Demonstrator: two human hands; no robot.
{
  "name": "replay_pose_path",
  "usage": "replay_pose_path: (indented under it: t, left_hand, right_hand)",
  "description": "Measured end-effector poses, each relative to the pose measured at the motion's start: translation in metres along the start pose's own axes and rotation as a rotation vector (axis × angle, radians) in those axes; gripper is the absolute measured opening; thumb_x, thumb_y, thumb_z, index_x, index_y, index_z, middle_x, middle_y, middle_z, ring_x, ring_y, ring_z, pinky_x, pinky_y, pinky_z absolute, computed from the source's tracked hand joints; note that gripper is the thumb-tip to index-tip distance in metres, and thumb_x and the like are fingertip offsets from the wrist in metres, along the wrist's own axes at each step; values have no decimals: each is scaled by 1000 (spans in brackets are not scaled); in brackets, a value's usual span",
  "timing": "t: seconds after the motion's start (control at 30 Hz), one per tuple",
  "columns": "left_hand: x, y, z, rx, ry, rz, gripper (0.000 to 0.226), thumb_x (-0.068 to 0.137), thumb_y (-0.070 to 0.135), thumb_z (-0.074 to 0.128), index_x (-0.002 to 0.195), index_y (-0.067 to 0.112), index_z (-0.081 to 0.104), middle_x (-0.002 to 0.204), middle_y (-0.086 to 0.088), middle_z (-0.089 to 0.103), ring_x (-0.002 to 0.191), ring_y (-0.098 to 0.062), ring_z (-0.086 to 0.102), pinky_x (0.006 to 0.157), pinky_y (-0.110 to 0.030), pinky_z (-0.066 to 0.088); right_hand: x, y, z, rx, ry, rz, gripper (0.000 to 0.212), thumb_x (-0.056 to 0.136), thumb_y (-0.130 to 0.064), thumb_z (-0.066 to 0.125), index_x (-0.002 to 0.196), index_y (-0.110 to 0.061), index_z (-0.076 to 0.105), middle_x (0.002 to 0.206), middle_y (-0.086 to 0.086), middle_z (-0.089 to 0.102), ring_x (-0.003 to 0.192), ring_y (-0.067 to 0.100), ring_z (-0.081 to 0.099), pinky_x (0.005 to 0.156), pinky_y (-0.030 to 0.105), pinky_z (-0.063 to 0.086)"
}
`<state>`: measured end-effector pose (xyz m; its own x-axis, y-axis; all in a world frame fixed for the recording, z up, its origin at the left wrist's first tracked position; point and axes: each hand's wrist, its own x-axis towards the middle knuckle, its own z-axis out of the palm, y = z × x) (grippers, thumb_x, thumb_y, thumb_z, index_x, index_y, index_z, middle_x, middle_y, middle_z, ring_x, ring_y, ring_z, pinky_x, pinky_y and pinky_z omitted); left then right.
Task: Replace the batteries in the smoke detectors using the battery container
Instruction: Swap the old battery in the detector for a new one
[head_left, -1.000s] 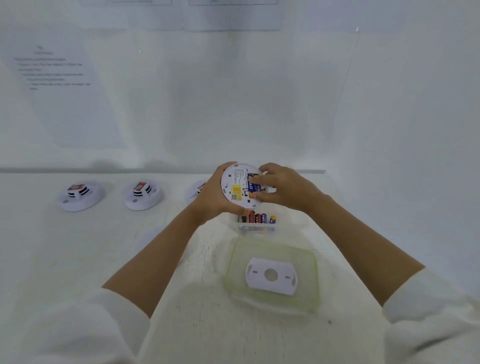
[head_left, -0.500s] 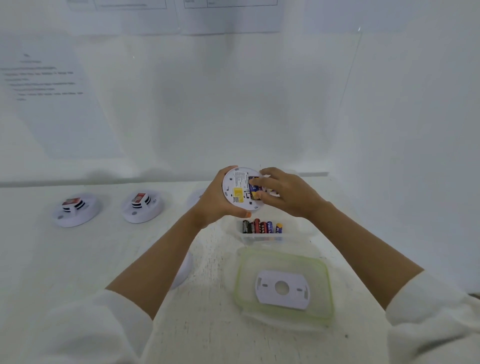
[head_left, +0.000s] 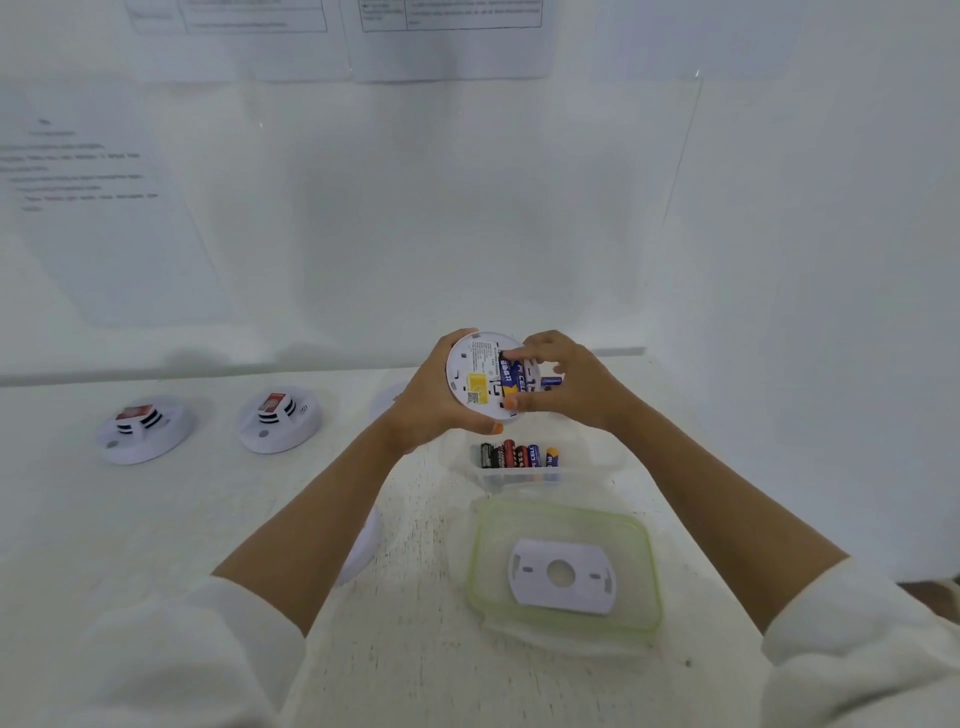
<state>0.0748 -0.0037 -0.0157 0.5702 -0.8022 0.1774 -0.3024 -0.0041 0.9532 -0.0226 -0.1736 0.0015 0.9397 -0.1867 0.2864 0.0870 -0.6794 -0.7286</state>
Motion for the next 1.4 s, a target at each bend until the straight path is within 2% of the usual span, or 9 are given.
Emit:
replay_pose_path:
  t: [0.23, 0.43, 0.63, 0.83, 0.97, 1.1, 1.17, 1.27, 1.4]
  left_hand:
    - [-4, 6, 4, 43, 5, 2, 106, 38, 19, 85, 130, 22, 33, 127, -7, 47, 115, -20, 53, 86, -35, 55]
    - [-5, 7, -4, 54, 65, 14, 99, 55, -18, 79, 135, 12, 28, 120, 2, 47, 104, 2, 52, 74, -11, 49]
    - [-7, 4, -7, 82, 94, 24, 97, 57, -19, 77, 135, 12, 28, 119, 5, 46, 104, 1, 50, 73, -6, 46]
    - [-5, 3, -6, 105, 83, 34, 98, 57, -16, 79, 135, 14, 28, 119, 9, 45, 107, 3, 48, 77, -5, 45]
    - [-4, 1, -6, 117, 81, 45, 98, 57, -15, 79, 134, 15, 28, 124, 2, 44, 108, 3, 48, 78, -6, 45]
    - [-4, 1, -2, 112, 61, 54, 98, 55, -13, 81, 131, 20, 29, 127, -3, 43, 110, -1, 48, 79, -9, 47]
    - [-3, 2, 1, 103, 48, 54, 101, 51, -8, 83, 131, 20, 29, 125, 0, 44, 109, -1, 49, 78, -11, 48]
    - [-2, 4, 8, 98, 41, 58, 103, 44, 4, 82, 131, 20, 30, 123, 1, 45, 106, 1, 51, 77, -14, 50]
    - [-1, 5, 11, 79, 45, 63, 103, 43, 4, 82, 131, 21, 31, 124, -2, 46, 106, -5, 54, 78, -19, 53]
  right_hand:
    - [3, -1, -2, 18, -16, 34, 48, 63, -19, 84, 105, -20, 61, 116, 0, 45, 104, 9, 45, 72, -5, 36]
    - [-3, -4, -25, 282, -57, 216, 34, 66, -13, 80, 95, -16, 63, 101, 2, 60, 86, 14, 54, 80, 27, 46]
    - [-8, 2, -26, -331, -476, 376, 48, 64, -21, 84, 102, -13, 57, 80, -5, 58, 73, 12, 54, 66, 20, 45]
    - [-9, 3, -12, -511, -538, 410, 56, 70, -18, 79, 118, -9, 52, 89, 1, 55, 82, 19, 55, 74, 27, 48]
    - [-10, 1, -17, -431, -470, 370, 58, 72, -22, 78, 122, -12, 49, 96, 0, 55, 86, 17, 53, 67, 20, 42]
    - [-5, -8, -23, -296, -109, 202, 22, 85, -9, 61, 105, -16, 56, 89, 0, 57, 79, 15, 53, 61, 15, 38]
    - [-4, -19, -23, -189, 30, 136, 19, 89, -5, 52, 104, -16, 55, 82, -4, 53, 68, 9, 51, 54, 11, 37]
    - [-5, -32, -19, -96, 59, 67, 17, 92, -13, 51, 108, -16, 57, 83, -3, 53, 64, 4, 49, 56, 12, 40]
    - [-7, -30, -14, -247, 39, 29, 22, 83, -19, 67, 104, -12, 64, 91, 1, 51, 66, 0, 44, 66, 15, 37]
